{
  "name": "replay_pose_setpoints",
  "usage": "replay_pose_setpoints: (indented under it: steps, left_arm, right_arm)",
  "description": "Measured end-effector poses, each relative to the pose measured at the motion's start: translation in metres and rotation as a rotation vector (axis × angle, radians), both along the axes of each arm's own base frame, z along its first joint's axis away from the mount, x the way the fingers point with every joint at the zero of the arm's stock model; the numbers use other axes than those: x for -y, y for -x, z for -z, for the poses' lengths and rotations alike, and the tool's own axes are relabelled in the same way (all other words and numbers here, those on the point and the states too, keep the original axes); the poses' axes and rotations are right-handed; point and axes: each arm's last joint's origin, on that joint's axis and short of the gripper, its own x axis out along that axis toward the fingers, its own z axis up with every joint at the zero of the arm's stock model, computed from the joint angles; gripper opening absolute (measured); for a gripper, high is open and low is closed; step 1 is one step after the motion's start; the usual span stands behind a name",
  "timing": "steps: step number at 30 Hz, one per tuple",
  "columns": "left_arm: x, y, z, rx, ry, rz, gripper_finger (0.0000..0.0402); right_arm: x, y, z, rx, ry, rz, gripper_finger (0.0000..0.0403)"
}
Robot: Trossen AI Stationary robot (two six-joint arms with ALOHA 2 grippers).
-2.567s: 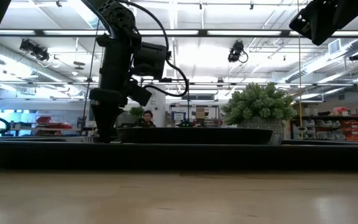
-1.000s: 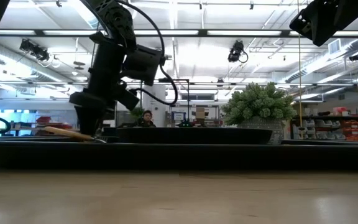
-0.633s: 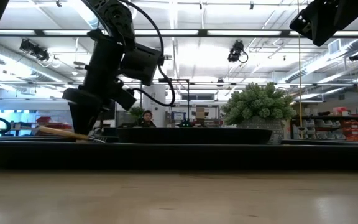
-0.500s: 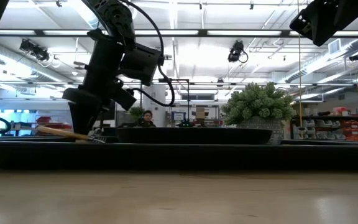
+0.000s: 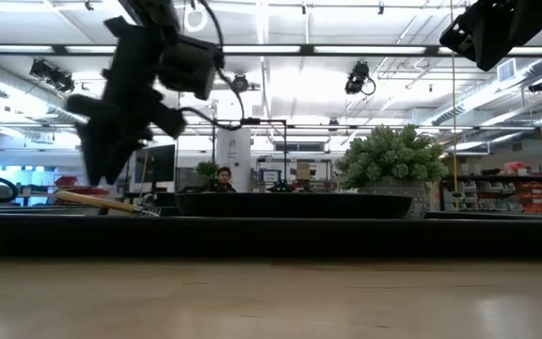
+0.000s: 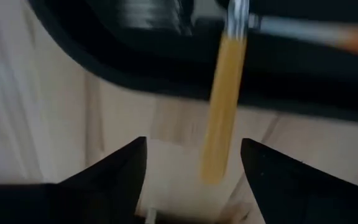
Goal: Pick and place plate/cup/fork/spoon on tray
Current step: Adjust the utensils on the black tray
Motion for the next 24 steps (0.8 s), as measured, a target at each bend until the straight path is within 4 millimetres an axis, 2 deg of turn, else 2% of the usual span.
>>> replay_pose_setpoints:
  steps: [5,9,18,24]
  left_arm:
    - [0.01,0.024,0.026,-0.096,0.01,0.032,0.0247]
    - [0.016,0.031,0.044,-0.066,-0.002,0.026,0.0235]
    - [0.019,0.023,0.048,0.018,-0.071,0.064,0.0208]
    - [0.018,0.022,0.048,0.032,-0.091,0.074,0.0161]
  right_arm:
    - [0.0,0.0,0.0,0.003,0.007,-0.013,0.0167]
    - [0.0,0.0,0.0,0.005,0.014,-0.024,0.0167]
    - [0.0,0.0,0.0,0.006,0.014,-0.022,0.0167]
    - [0.0,0.0,0.0,0.006,0.014,-0.022,0.0167]
